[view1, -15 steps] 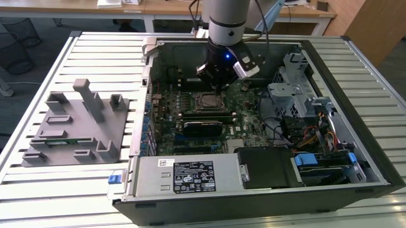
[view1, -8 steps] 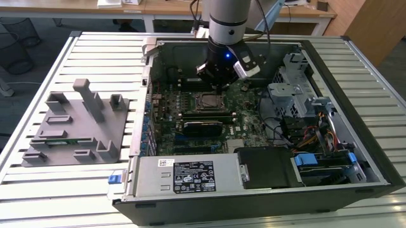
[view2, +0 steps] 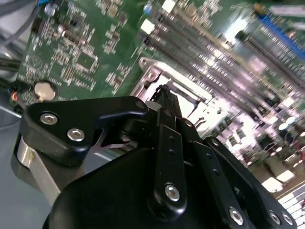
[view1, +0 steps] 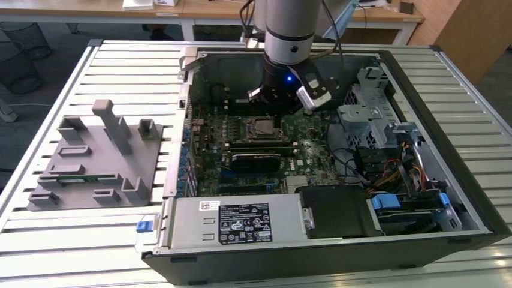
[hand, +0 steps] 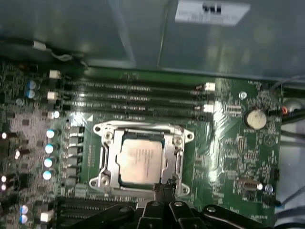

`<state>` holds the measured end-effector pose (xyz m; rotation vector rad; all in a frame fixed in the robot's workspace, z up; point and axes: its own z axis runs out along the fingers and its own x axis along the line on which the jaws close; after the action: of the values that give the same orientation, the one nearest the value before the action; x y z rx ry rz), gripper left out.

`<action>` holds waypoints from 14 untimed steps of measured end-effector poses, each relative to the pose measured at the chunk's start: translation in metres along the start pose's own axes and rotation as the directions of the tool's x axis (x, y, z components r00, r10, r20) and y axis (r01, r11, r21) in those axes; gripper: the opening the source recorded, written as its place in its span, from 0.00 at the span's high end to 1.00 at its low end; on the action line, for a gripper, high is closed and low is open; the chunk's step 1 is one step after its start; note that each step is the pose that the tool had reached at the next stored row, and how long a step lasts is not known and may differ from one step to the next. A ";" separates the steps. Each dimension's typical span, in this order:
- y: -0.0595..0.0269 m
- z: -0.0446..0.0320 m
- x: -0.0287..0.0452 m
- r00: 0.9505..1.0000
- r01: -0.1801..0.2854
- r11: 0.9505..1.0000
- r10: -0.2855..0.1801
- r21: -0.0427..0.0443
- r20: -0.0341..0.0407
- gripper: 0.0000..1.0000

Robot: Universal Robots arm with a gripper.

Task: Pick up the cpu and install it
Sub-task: 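Install the second cpu locking lever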

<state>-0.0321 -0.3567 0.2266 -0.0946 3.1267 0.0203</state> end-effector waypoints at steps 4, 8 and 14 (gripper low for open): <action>-0.0029 -0.0023 0.0005 1.000 0.000 1.000 0.000 0.000 0.000 0.89; -0.0043 -0.0026 0.0011 1.000 0.000 1.000 0.000 -0.008 -0.003 0.89; -0.0094 -0.0028 0.0079 1.000 0.000 1.000 0.000 -0.008 -0.004 0.89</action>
<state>-0.0394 -0.3667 0.2292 -0.0948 3.1305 0.0327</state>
